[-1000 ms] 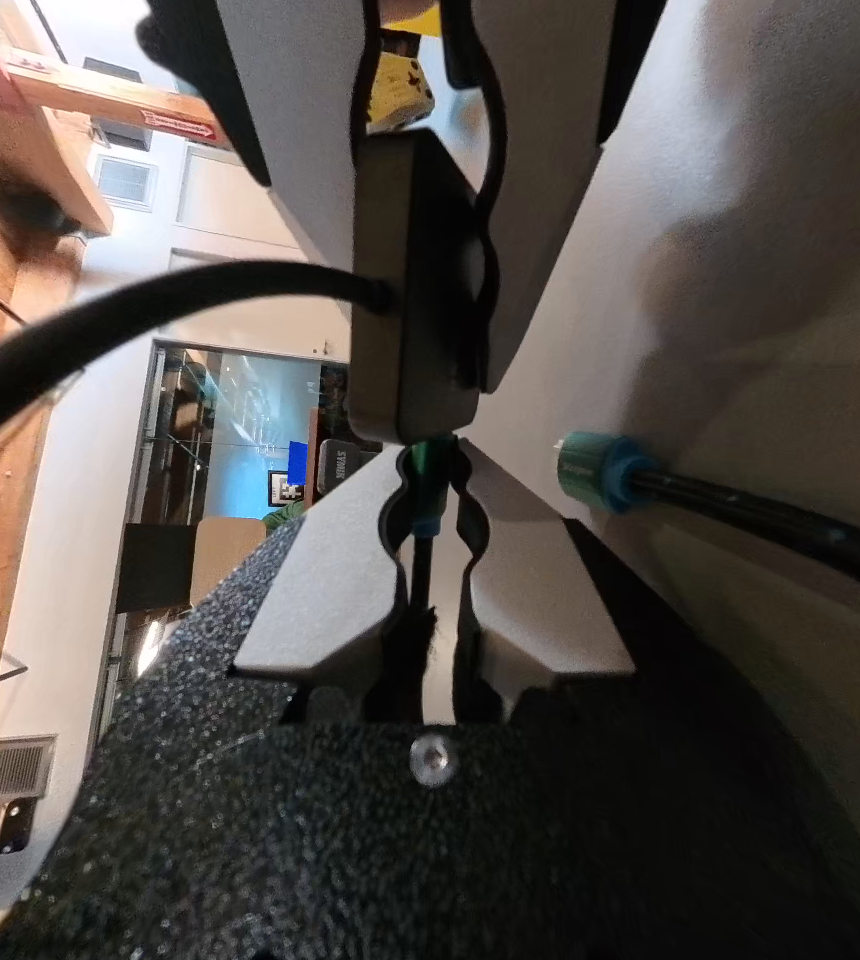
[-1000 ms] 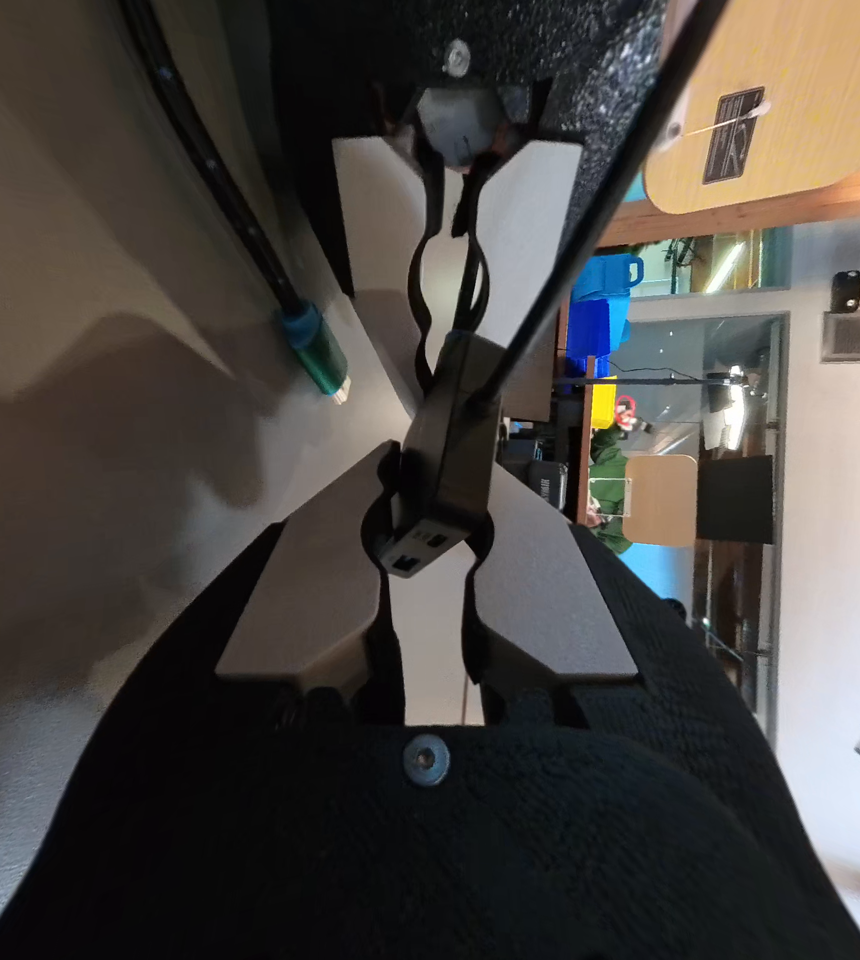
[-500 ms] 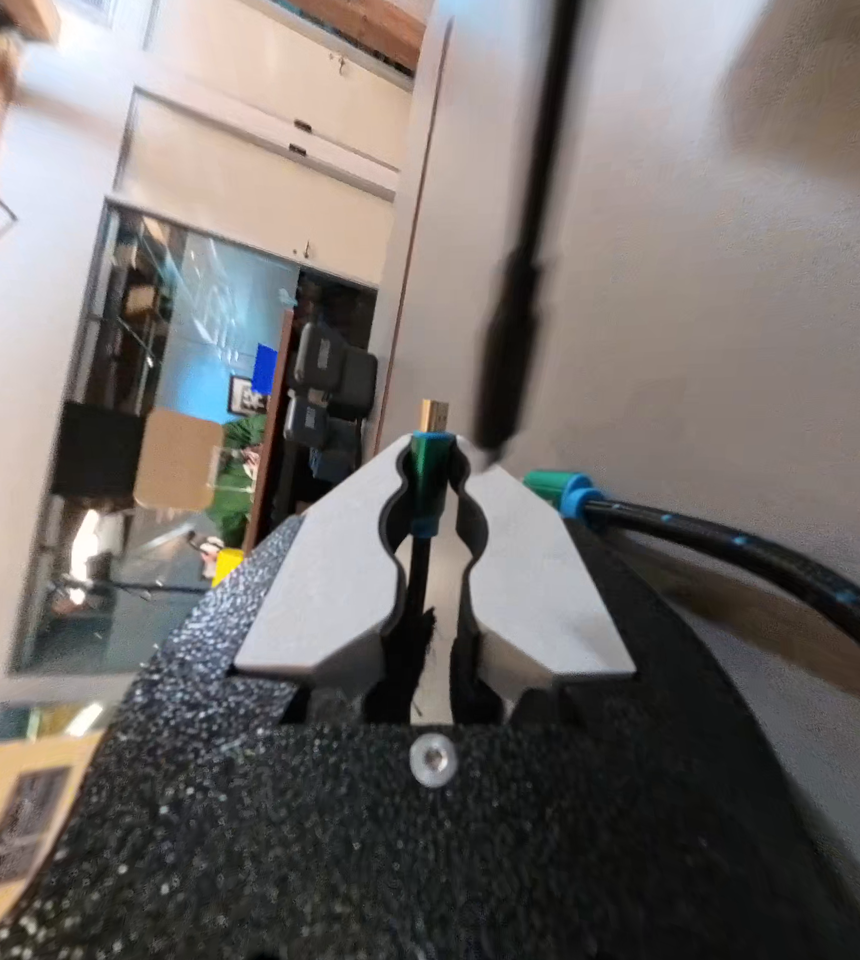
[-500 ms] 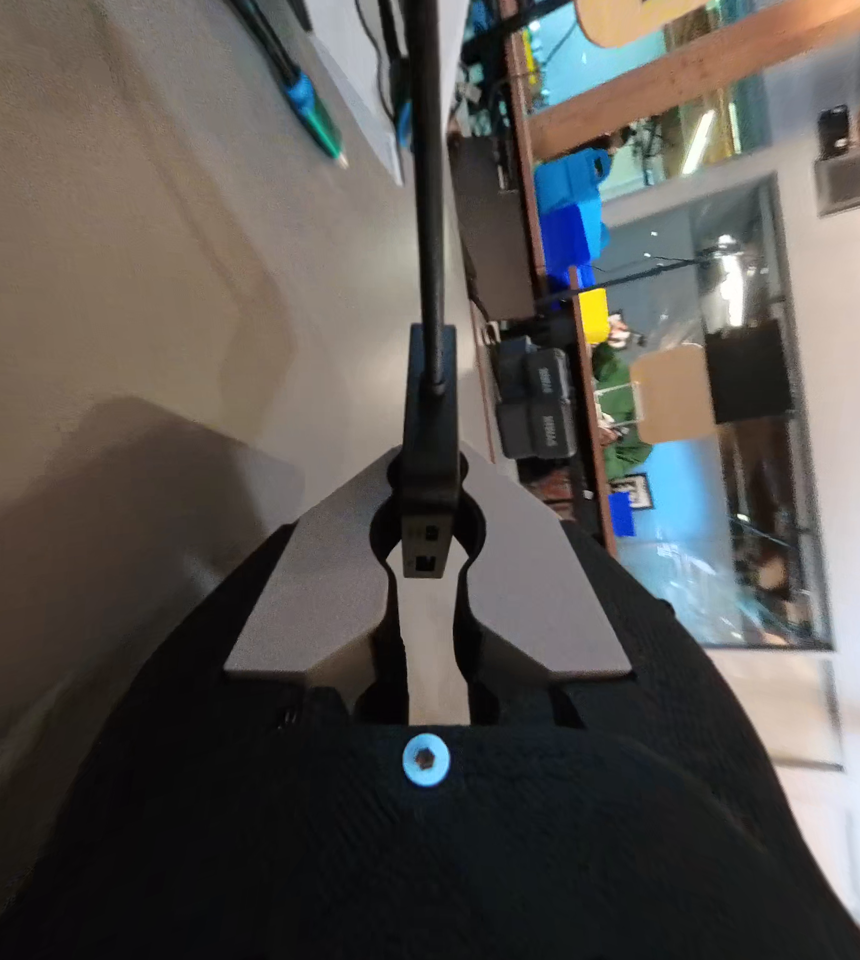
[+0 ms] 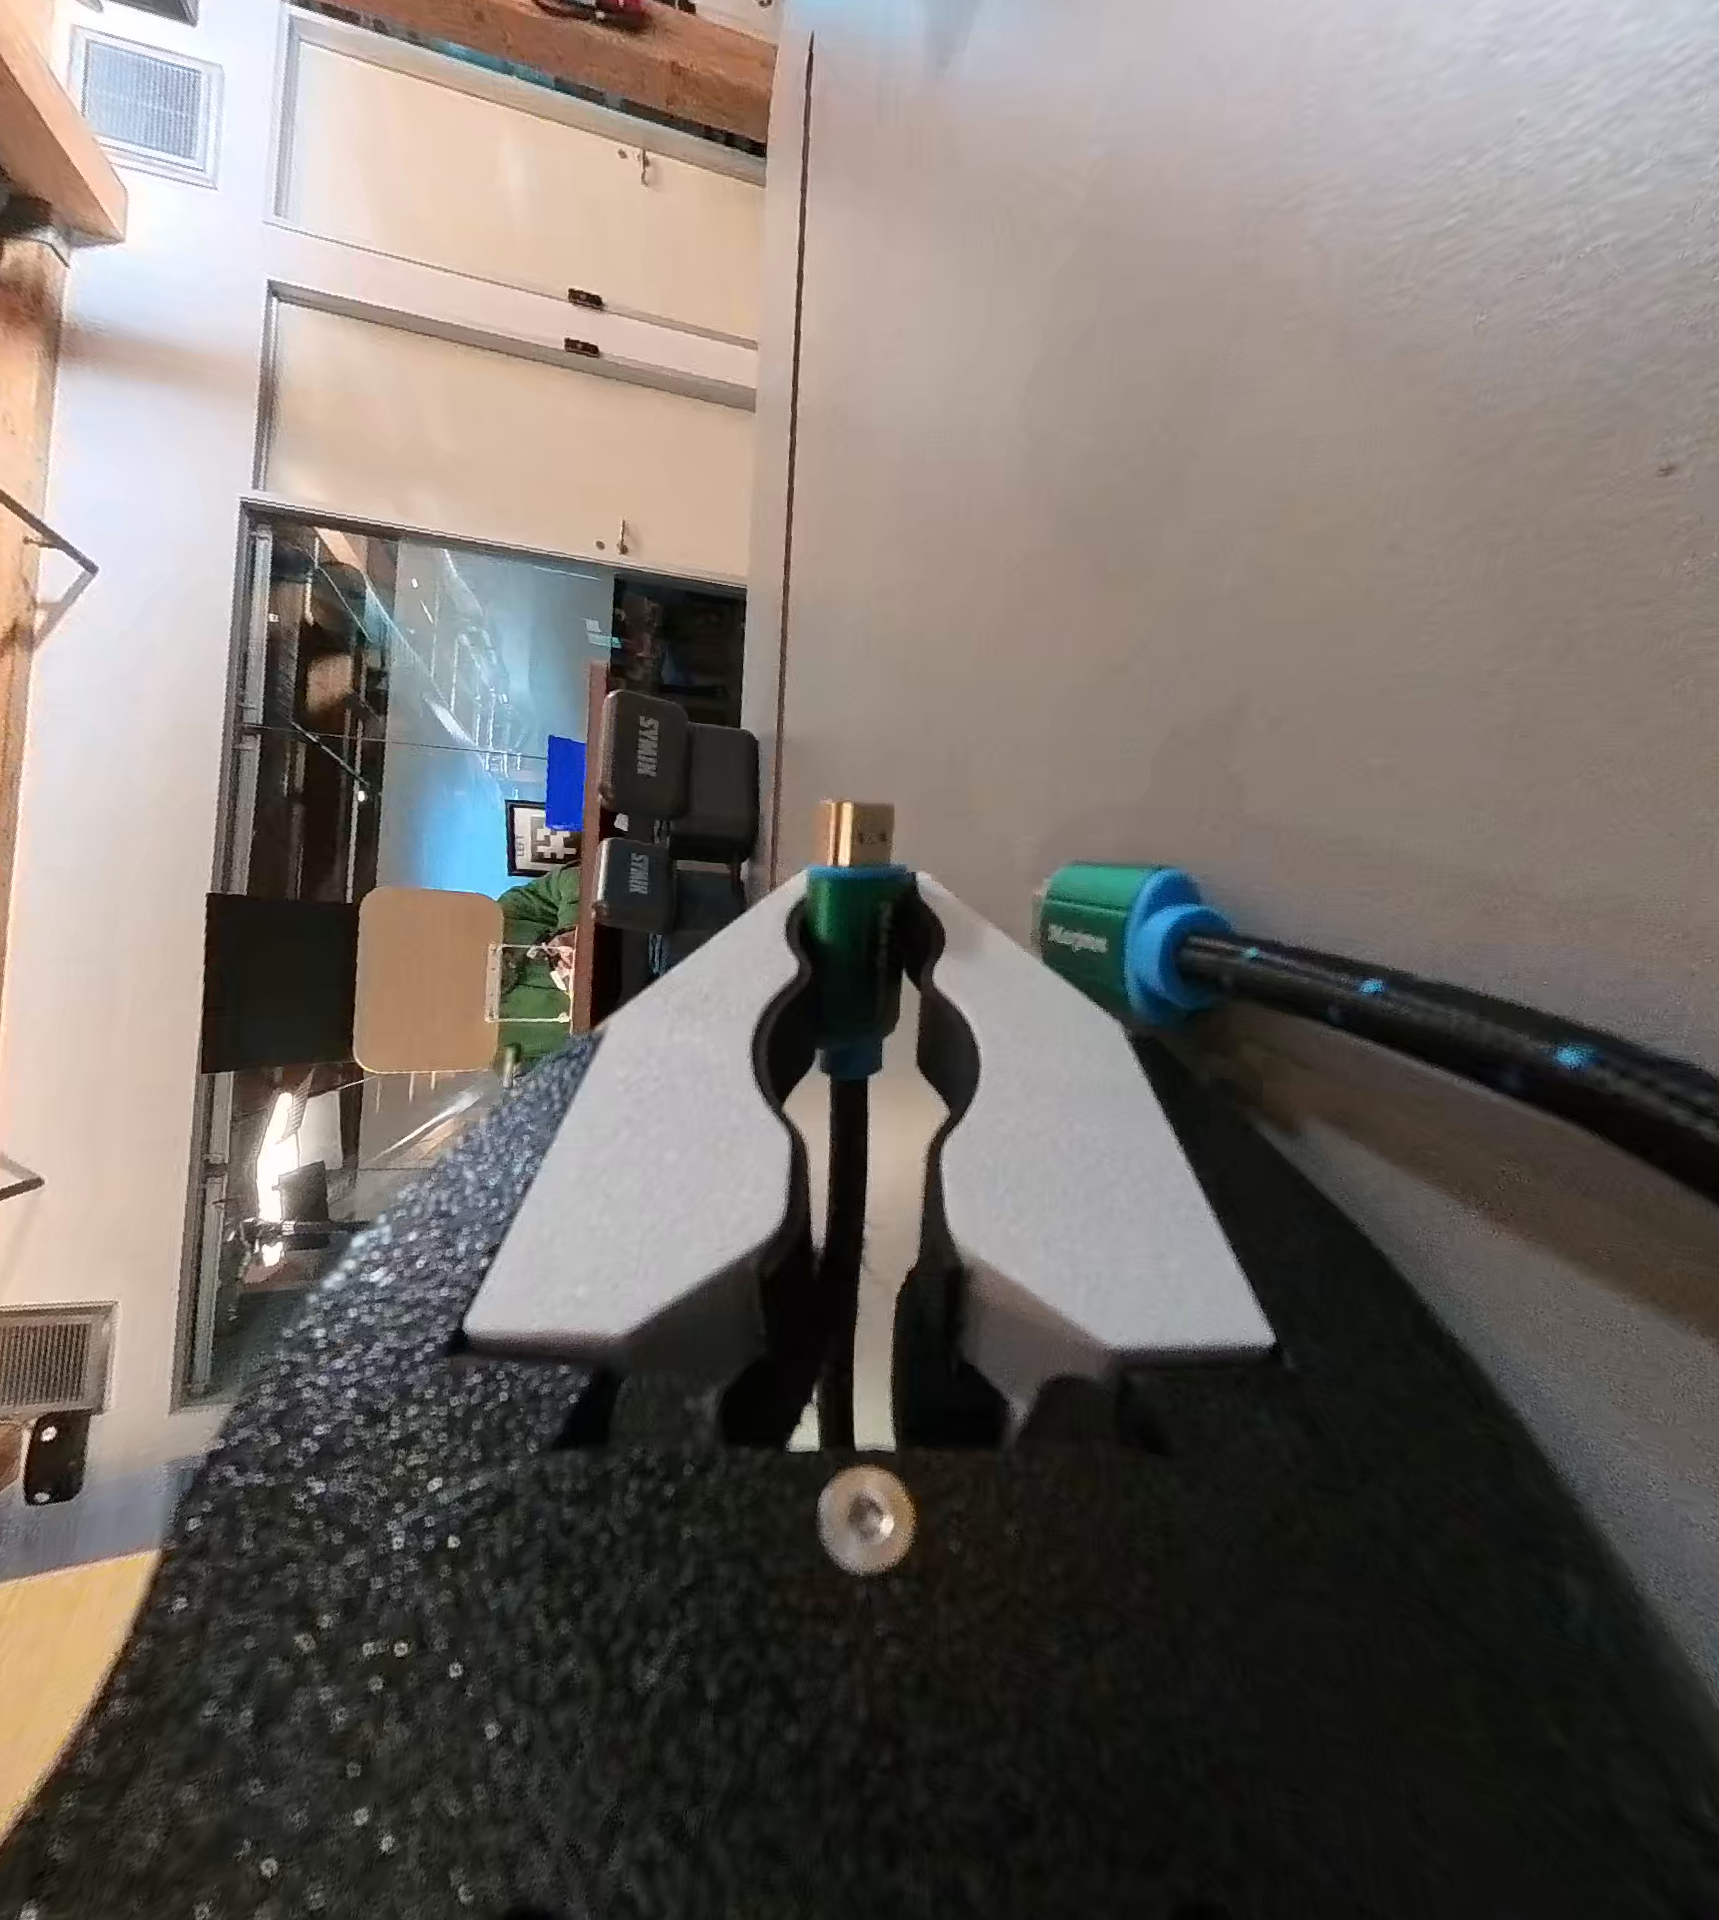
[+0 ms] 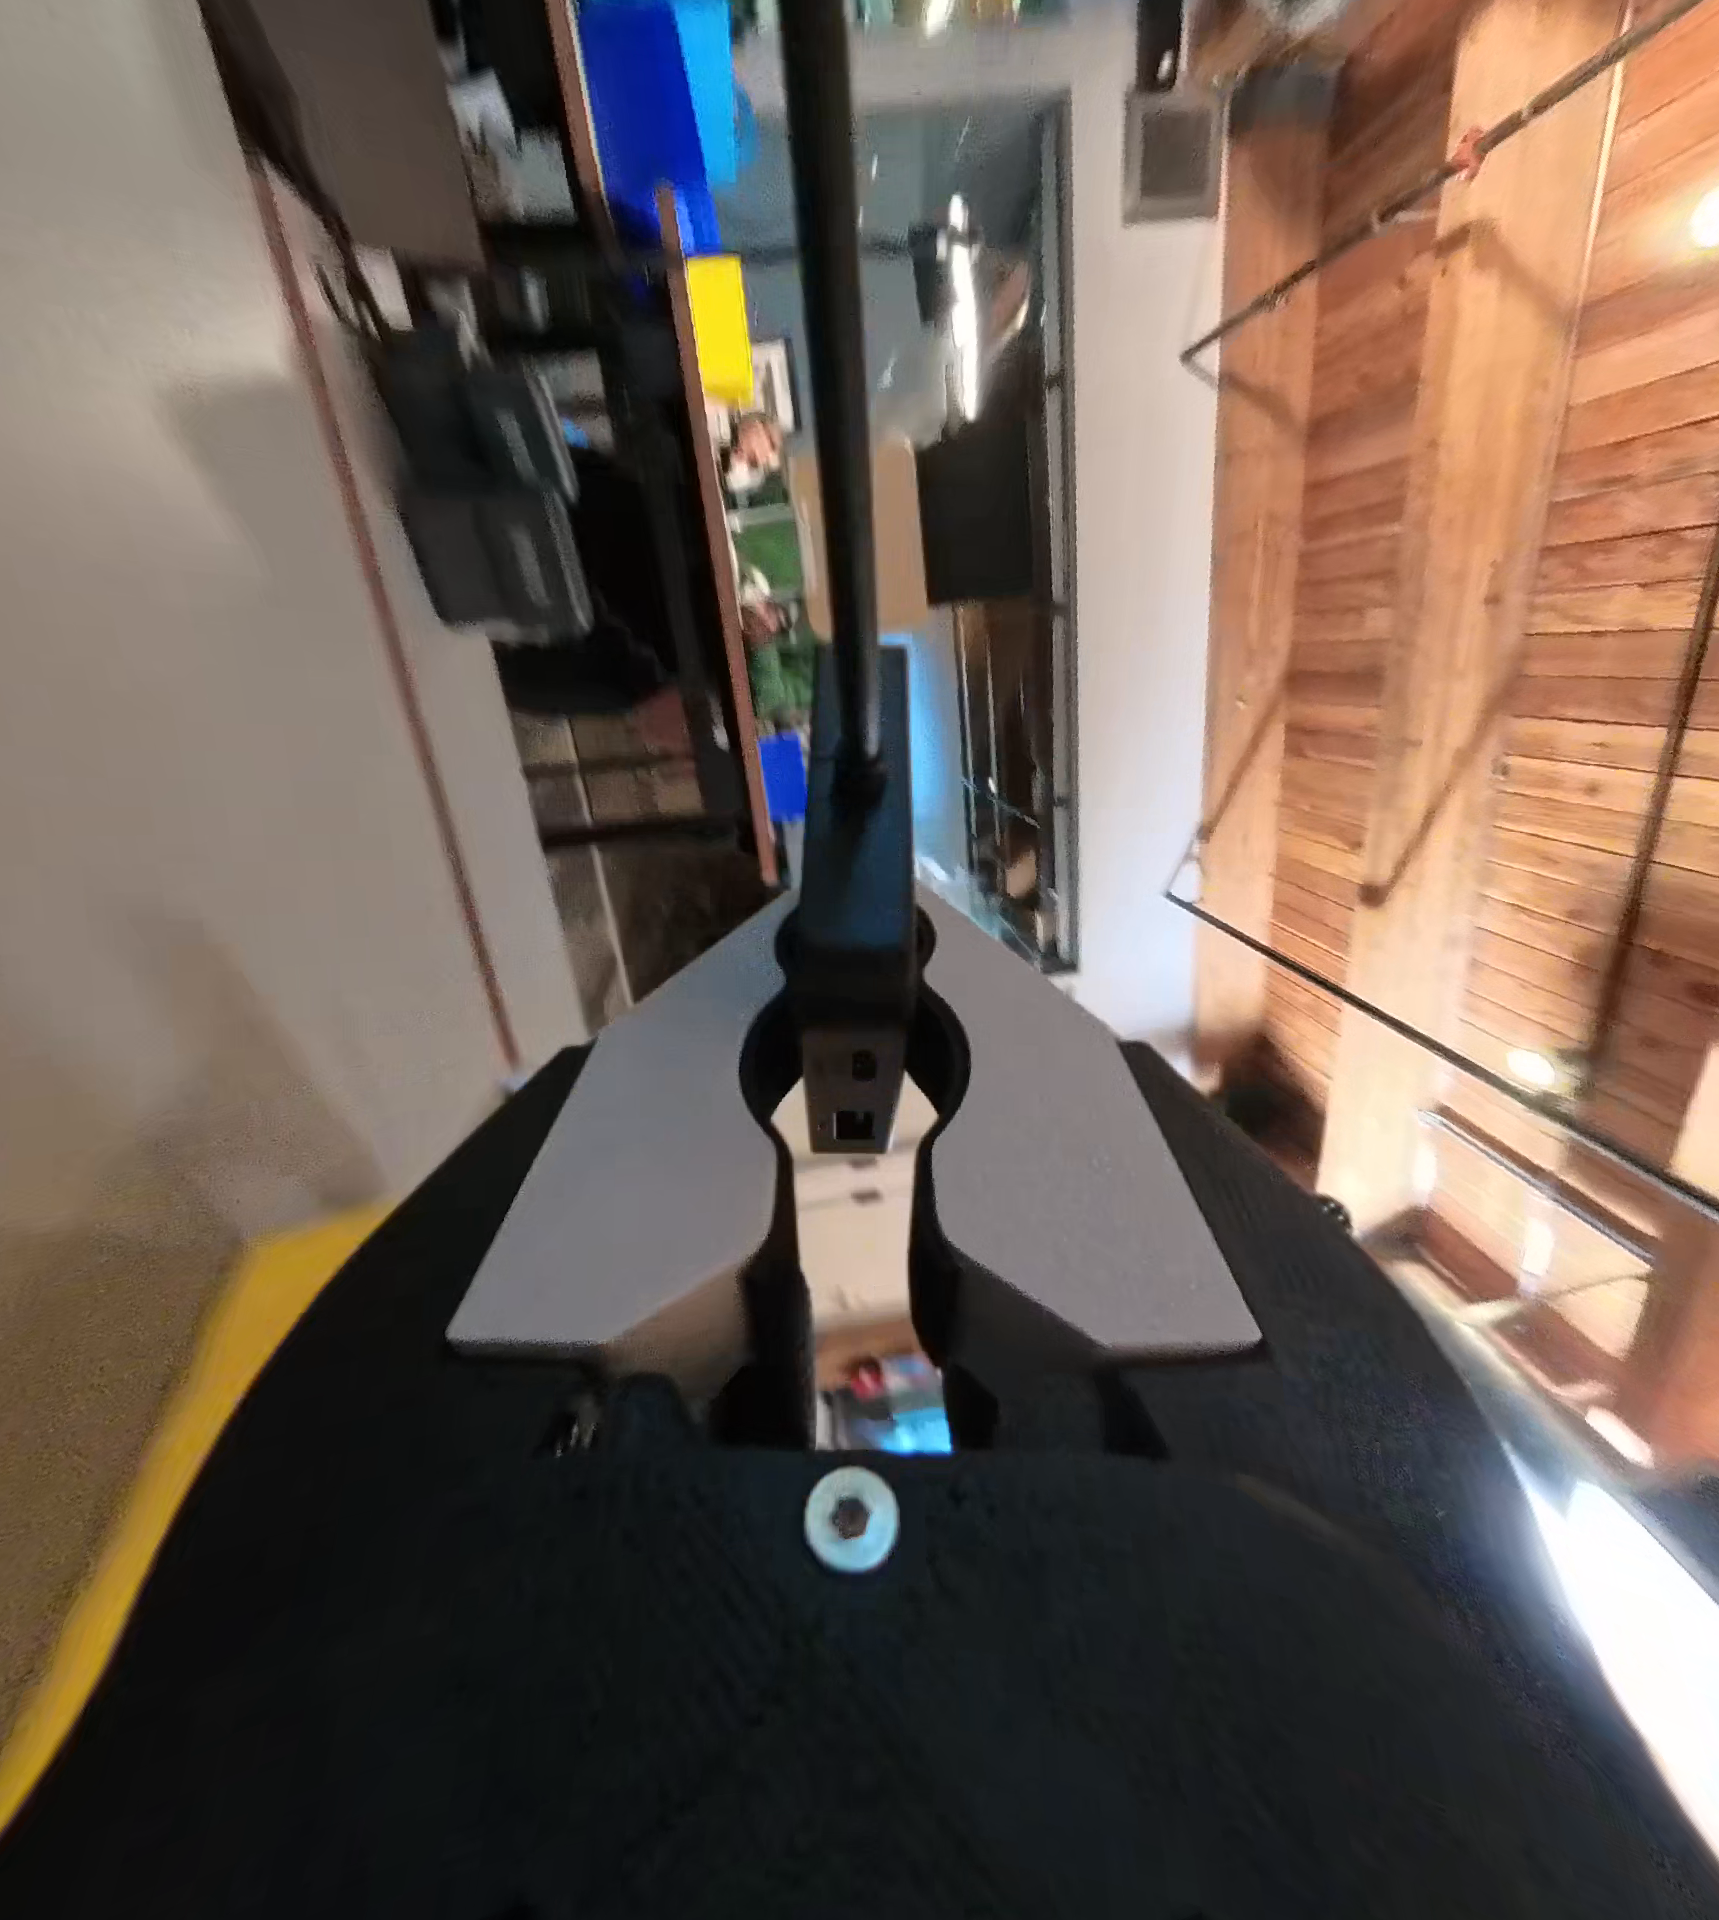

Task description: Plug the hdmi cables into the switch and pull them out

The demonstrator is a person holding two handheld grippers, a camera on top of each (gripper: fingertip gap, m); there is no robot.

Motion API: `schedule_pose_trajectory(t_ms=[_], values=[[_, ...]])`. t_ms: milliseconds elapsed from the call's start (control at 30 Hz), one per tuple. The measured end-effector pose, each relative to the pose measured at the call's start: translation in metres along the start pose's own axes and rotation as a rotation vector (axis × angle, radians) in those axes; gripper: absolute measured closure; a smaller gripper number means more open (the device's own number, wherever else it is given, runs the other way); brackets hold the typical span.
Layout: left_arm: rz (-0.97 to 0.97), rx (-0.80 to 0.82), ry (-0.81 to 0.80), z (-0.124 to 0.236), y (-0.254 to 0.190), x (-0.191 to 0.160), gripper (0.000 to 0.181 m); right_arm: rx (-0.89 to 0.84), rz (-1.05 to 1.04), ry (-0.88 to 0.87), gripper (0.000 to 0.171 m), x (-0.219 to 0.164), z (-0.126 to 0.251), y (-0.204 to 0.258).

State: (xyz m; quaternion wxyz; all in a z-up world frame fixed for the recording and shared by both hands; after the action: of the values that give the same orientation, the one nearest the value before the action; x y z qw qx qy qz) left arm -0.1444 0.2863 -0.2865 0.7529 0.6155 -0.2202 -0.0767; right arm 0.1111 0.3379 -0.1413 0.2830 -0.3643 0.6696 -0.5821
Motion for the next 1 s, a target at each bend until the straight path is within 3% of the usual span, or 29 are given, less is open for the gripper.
schedule_pose_trajectory(t_ms=[133,333,533,867,967,1000], values=[[0.006,-0.002,-0.007,0.000,0.000,0.001,0.170,0.055,0.220,0.146,0.159,-0.050,0.028,-0.055],[0.019,-0.007,-0.011,-0.001,0.000,0.001,0.170,0.517,0.801,0.370,0.159,-0.132,0.056,-0.092],[0.042,-0.016,-0.023,-0.001,0.000,0.000,0.169,0.881,0.967,0.488,0.159,-0.211,0.053,-0.057],[0.060,-0.025,-0.033,0.000,0.000,0.000,0.169,1.106,-0.201,0.547,0.159,-0.200,0.034,0.042],[0.064,-0.028,-0.036,0.000,0.000,0.000,0.169,1.187,-0.416,0.666,0.156,-0.197,0.039,0.063],[0.066,-0.030,-0.036,0.000,-0.001,0.000,0.169,1.213,-0.441,0.726,0.145,-0.198,0.042,0.066]])
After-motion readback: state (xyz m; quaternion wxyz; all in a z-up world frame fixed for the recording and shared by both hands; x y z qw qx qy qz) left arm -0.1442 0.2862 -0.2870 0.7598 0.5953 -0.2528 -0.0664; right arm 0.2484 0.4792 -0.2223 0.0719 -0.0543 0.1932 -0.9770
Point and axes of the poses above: each gripper's, where its closed fingertips meet, z back along the fingers, x out of its top, y = z × x across the jaws, the point moved 6 cm from there along z, back along the fingers, and after that the axes turned 15 degrees about -y, right-handed, at the moved point
